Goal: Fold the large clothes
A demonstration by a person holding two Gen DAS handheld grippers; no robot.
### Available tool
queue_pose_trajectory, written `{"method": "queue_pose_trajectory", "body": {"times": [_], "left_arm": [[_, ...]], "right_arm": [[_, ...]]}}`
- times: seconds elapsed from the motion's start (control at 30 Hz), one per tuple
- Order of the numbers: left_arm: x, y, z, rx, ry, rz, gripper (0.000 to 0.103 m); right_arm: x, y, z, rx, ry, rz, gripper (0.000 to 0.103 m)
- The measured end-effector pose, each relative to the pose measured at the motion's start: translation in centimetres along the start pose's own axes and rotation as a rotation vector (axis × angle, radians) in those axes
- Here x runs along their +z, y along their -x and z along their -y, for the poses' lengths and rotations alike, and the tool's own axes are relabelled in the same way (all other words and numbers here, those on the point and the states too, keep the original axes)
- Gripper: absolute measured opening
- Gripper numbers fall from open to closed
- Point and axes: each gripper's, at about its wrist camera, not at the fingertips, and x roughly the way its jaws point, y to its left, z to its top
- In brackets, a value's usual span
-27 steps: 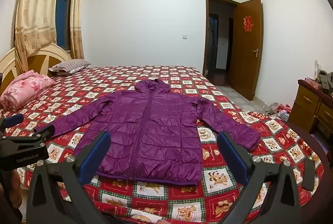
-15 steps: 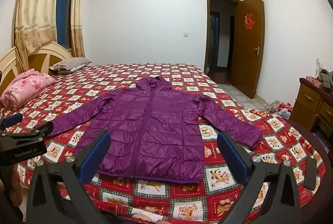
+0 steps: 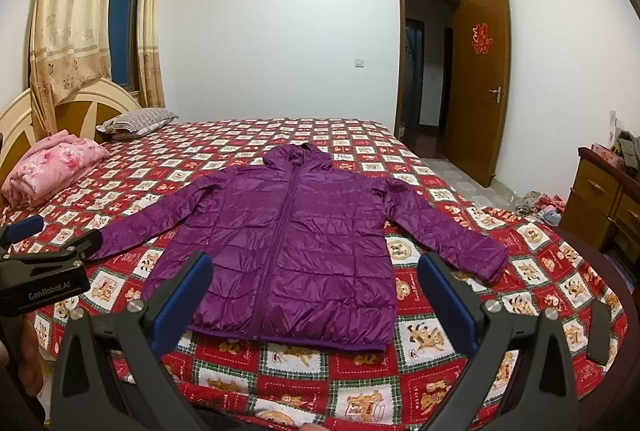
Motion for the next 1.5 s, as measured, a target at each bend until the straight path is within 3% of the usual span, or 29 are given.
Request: {"method": "queue_pose_trajectory", "body": {"times": [1.5], "left_arm": [[0.3,-0.16,-0.59,0.016,0.007,0.01,0.102]], "right_arm": [[-0.07,-0.1,0.21,0.001,-0.002,-0.001,0.103]]}}
